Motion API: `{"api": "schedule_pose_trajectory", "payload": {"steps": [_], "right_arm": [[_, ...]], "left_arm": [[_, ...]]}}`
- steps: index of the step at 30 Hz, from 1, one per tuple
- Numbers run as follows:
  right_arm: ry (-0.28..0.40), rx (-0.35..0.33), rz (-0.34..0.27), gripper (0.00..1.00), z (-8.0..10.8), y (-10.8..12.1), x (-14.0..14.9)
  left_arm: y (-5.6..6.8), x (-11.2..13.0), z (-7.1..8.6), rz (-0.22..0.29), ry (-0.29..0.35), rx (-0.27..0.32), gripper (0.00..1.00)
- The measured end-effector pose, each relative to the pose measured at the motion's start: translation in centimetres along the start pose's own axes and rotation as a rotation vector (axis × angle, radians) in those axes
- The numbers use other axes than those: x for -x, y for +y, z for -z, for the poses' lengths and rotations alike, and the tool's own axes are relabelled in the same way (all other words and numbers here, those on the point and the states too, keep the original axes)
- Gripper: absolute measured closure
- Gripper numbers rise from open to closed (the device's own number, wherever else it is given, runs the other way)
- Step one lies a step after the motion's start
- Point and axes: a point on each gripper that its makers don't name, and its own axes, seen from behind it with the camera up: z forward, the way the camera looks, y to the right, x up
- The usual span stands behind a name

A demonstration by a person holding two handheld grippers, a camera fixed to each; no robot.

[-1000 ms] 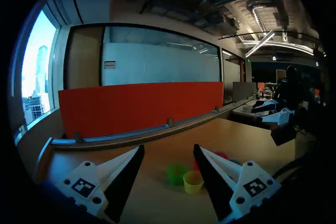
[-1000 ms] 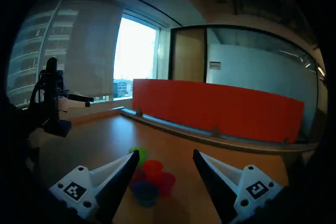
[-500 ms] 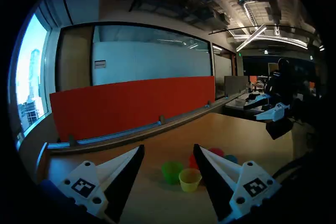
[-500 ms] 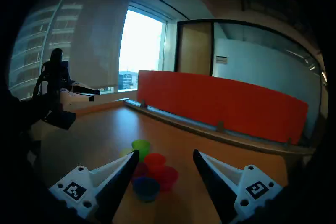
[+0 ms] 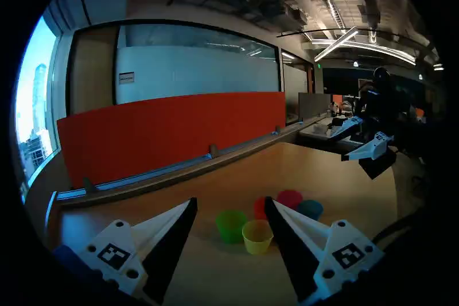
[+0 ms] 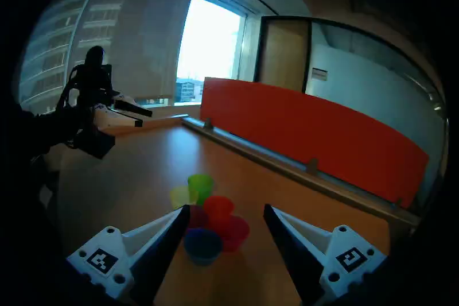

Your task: Pour water

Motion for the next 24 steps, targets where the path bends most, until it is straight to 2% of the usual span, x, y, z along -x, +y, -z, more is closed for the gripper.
{"api": "schedule_pose_trajectory", "payload": {"steps": [18,24], "right_arm": [[-0.101,-0.064,0.004,0.01,-1.9,-1.2,3.5],[-0.128,-0.085,0.011,0.01,-2.6,-1.7,4.6]], "left_arm": [[-0.8,3.8,-2.6,-0.045,-0.073,0.055,0.14],[-1.1,5.2,-3.7,-0.044,-0.104,0.075,0.14]]}}
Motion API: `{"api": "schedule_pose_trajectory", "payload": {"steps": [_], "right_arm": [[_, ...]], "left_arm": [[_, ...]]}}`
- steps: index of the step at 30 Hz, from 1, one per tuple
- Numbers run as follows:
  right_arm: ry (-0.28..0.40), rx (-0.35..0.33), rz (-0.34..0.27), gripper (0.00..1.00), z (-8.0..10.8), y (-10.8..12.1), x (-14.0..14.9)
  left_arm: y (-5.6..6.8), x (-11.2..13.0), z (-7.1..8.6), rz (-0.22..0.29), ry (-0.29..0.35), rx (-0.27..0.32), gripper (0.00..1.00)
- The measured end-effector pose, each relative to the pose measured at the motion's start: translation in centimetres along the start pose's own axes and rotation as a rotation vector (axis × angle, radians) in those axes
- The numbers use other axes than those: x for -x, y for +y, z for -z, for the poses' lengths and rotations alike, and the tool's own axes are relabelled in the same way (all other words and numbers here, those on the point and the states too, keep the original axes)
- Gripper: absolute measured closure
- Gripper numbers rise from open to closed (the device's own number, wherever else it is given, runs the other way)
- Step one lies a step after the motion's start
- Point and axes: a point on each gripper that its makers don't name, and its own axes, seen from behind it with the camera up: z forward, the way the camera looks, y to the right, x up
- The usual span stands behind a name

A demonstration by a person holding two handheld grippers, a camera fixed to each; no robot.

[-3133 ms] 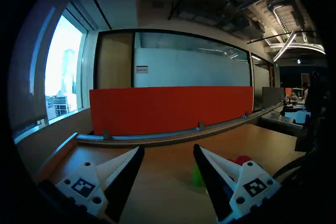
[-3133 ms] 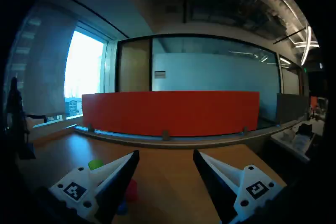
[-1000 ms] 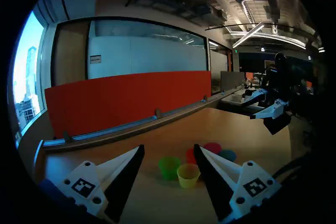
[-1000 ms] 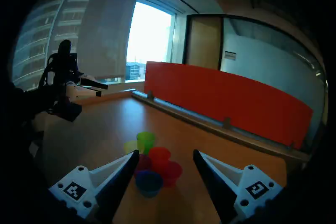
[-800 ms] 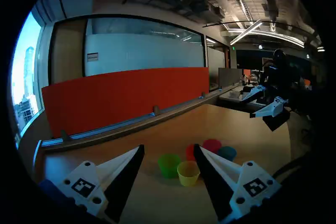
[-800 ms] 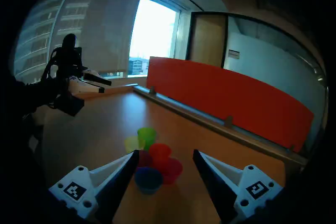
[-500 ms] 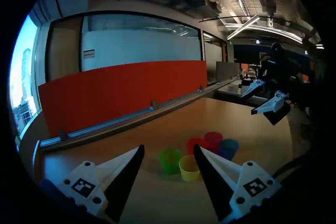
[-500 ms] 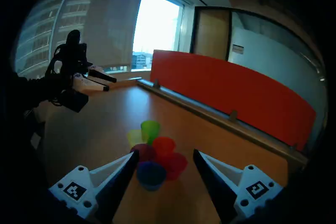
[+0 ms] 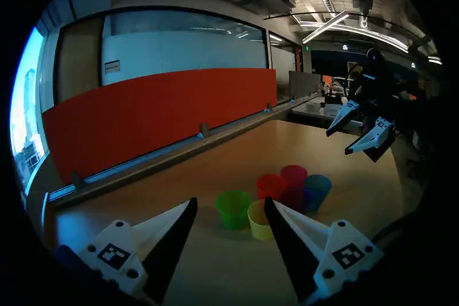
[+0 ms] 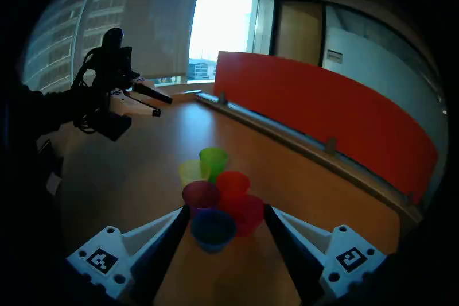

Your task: Pour water

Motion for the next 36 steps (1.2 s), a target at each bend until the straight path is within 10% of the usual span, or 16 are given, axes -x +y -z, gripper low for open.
{"api": "schedule_pose_trajectory", "payload": {"steps": [36], "right_arm": [[-0.123,-0.058,0.025,0.01,-4.0,-1.9,5.7]], "left_arm": [[-1.0,5.7,-6.2,-0.039,-0.125,0.08,0.14]]}}
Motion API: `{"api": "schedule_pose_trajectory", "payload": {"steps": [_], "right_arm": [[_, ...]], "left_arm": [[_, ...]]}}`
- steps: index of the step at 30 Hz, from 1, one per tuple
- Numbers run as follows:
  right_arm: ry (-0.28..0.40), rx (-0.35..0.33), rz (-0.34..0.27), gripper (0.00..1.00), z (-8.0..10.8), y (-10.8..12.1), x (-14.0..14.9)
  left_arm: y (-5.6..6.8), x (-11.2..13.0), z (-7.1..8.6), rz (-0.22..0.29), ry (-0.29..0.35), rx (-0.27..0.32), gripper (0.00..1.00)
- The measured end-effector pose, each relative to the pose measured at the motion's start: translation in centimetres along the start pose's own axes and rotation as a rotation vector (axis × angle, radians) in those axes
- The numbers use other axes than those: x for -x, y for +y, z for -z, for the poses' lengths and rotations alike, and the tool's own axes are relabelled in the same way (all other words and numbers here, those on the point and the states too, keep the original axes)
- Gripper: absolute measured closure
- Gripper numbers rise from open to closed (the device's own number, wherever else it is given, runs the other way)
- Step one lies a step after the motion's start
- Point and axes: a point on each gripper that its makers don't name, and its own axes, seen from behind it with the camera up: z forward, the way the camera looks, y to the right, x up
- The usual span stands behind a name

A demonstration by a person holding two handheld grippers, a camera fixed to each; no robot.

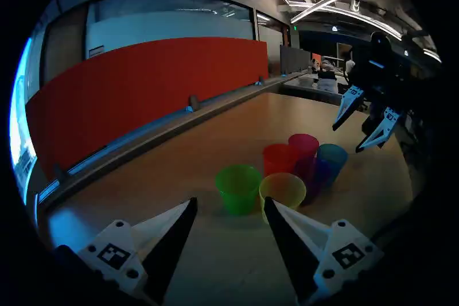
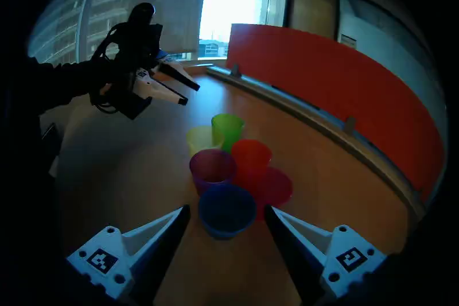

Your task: Pour water

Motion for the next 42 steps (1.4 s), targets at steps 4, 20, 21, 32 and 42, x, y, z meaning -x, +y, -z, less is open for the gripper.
{"api": "schedule_pose_trajectory", "payload": {"steps": [4,20,21,32,42], "right_arm": [[-0.012,-0.003,-0.004,0.01,-0.5,0.0,0.5],[-0.057,-0.008,-0.011,0.01,-1.9,0.0,3.0],[-0.06,-0.009,-0.012,0.01,-2.0,0.0,3.1],[-0.068,-0.013,-0.028,0.01,-3.5,0.1,3.9],[-0.048,-0.029,-0.042,0.01,-5.3,0.0,3.5]], "left_arm": [[-0.3,0.4,-0.7,0.005,-0.008,0.005,0.14],[-0.7,1.1,-1.6,0.003,-0.021,0.005,0.14],[-0.7,1.1,-1.6,0.003,-0.022,0.005,0.14],[-0.8,1.0,-1.8,-0.005,-0.025,-0.001,0.14],[-0.9,0.9,-1.9,-0.017,-0.032,-0.004,0.14]]}}
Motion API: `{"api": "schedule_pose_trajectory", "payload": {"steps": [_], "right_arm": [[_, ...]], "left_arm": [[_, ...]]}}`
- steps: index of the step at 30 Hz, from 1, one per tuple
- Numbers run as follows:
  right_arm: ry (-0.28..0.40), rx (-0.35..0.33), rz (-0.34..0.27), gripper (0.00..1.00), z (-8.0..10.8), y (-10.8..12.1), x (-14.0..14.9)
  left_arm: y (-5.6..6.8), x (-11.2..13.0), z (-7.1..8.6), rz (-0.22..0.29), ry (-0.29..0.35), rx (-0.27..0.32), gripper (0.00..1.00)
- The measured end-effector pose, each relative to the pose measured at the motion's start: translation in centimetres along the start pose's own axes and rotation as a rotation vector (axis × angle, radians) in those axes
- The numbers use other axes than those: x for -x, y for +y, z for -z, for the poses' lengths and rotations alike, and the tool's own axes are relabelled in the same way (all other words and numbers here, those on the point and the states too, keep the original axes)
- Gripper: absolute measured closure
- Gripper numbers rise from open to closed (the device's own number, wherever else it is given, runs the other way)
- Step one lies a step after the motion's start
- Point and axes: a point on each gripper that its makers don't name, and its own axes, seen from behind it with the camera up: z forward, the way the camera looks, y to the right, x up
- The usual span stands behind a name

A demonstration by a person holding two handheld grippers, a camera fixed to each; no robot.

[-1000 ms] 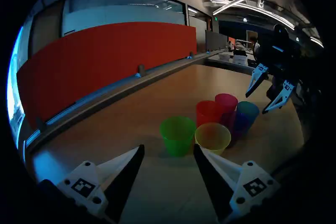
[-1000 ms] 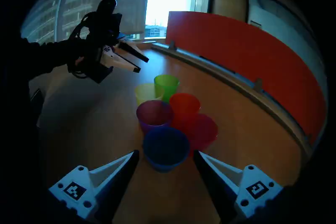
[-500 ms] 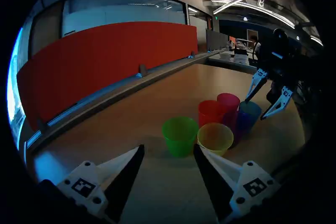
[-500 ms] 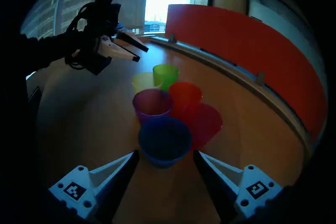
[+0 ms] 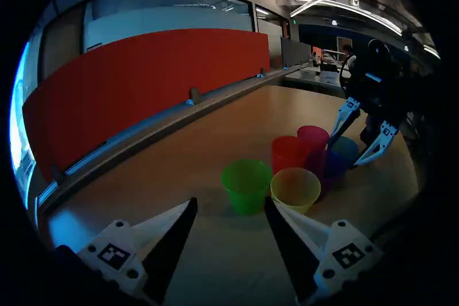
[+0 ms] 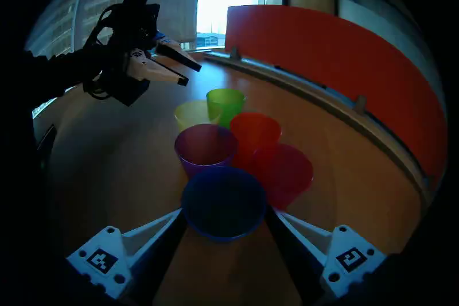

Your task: Pour water

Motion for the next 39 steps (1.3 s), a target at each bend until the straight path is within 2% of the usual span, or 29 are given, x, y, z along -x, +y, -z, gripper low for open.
{"api": "schedule_pose_trajectory", "payload": {"steps": [9,11,13,21,27,39], "right_arm": [[0.015,-0.01,0.0,0.01,-1.0,-0.1,-0.3],[0.02,-0.012,-0.002,0.03,-1.0,-0.2,-0.4],[0.023,-0.015,-0.005,0.09,-1.1,-0.3,-0.4],[0.029,-0.019,-0.006,0.1,-1.0,-0.2,-0.2],[0.043,-0.013,-0.006,0.1,-0.6,-0.1,-0.2],[0.124,0.006,-0.012,0.1,1.5,0.1,-2.4]], "left_arm": [[0.1,0.1,-0.1,-0.002,-0.003,0.001,0.14],[0.0,0.1,-0.1,-0.002,-0.003,-0.001,0.14],[0.0,0.1,-0.1,-0.001,-0.003,-0.001,0.14],[0.0,0.1,0.0,-0.002,-0.004,-0.001,0.14],[-0.1,0.2,-0.2,-0.001,-0.013,0.003,0.14],[0.4,0.9,-1.0,-0.018,-0.054,0.021,0.14]]}}
